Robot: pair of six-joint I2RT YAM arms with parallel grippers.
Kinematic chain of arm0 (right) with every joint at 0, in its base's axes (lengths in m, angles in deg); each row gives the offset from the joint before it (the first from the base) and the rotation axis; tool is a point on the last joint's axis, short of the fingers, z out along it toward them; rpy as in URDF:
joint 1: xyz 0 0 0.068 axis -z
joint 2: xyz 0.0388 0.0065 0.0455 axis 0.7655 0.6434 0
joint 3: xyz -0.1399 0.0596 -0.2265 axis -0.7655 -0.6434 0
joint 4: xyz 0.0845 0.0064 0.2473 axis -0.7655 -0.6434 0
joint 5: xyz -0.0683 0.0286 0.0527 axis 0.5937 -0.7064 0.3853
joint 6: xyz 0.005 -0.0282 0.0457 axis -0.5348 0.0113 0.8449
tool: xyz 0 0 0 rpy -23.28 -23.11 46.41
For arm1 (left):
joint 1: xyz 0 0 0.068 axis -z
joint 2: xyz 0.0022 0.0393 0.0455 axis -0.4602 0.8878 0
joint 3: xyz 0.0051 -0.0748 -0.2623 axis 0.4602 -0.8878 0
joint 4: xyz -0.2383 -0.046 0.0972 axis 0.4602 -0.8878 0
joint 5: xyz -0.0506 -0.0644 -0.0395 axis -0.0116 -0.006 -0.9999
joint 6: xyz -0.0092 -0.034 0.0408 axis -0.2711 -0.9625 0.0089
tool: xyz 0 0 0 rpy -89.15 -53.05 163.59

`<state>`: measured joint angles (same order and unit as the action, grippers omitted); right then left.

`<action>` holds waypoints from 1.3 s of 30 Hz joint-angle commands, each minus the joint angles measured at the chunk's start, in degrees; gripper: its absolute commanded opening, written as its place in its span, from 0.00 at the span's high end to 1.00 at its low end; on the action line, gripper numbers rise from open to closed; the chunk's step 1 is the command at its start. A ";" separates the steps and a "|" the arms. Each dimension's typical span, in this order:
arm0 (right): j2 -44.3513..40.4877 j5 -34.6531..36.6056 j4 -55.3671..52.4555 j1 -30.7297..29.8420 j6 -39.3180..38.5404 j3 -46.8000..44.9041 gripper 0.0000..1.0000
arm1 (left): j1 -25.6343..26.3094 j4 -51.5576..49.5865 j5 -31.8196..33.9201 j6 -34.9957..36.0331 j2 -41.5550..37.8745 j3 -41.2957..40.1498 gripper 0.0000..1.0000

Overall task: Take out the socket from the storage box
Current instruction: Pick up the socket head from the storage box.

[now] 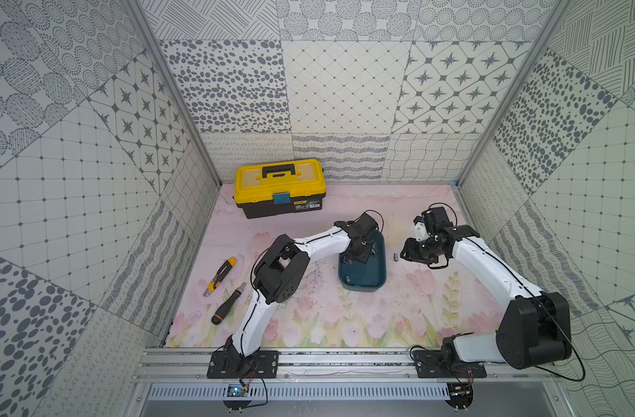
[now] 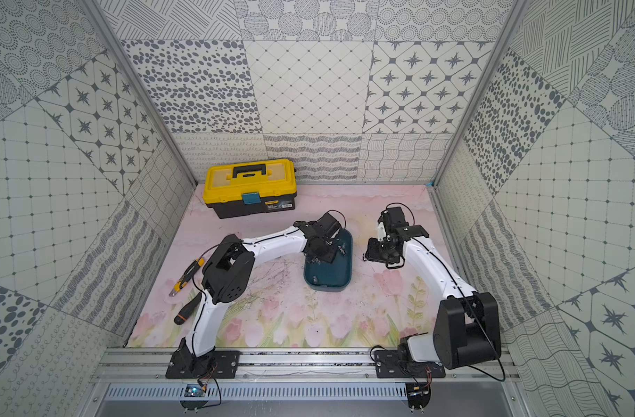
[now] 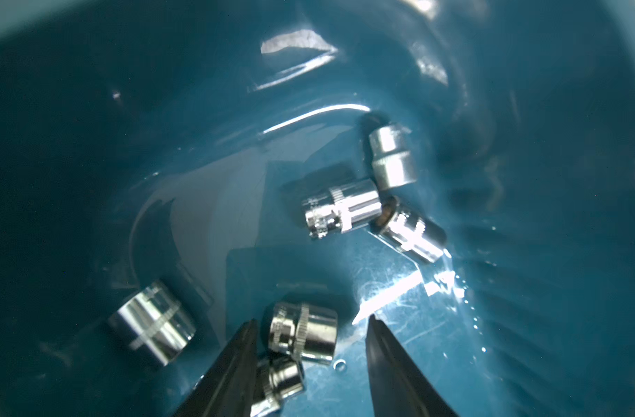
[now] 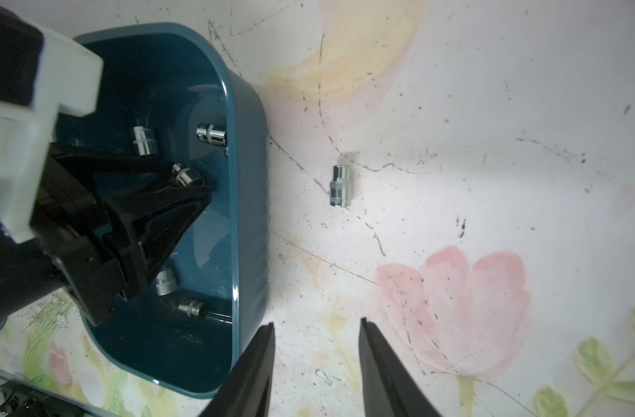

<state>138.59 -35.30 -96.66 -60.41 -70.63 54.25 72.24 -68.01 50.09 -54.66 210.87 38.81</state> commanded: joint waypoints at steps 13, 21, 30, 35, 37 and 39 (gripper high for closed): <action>-1.28 -0.87 1.67 0.18 0.54 -0.49 0.57 | 0.44 0.11 1.83 2.76 2.30 1.48 0.50; -1.37 -0.64 1.64 0.18 0.47 -0.75 0.57 | 0.42 1.31 1.48 2.58 2.96 1.92 0.63; -1.15 -0.75 2.00 0.18 0.39 -1.08 0.57 | 0.38 1.05 0.43 1.56 1.20 0.54 0.75; -1.28 -0.99 1.93 0.13 0.41 -0.39 0.57 | 0.42 0.70 -0.49 -1.03 -2.76 -0.97 0.75; -1.73 -1.64 1.91 0.18 0.38 -0.03 0.57 | 0.42 0.56 -0.41 -1.95 -5.05 -1.71 0.75; -2.29 -2.54 1.91 0.18 0.41 0.46 0.57 | 0.25 -0.17 0.09 -2.92 -7.64 -2.33 0.76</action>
<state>138.48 -36.35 -96.28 -60.41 -70.61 53.92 72.26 -67.14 50.97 -54.29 208.09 37.59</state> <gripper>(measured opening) 0.434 0.300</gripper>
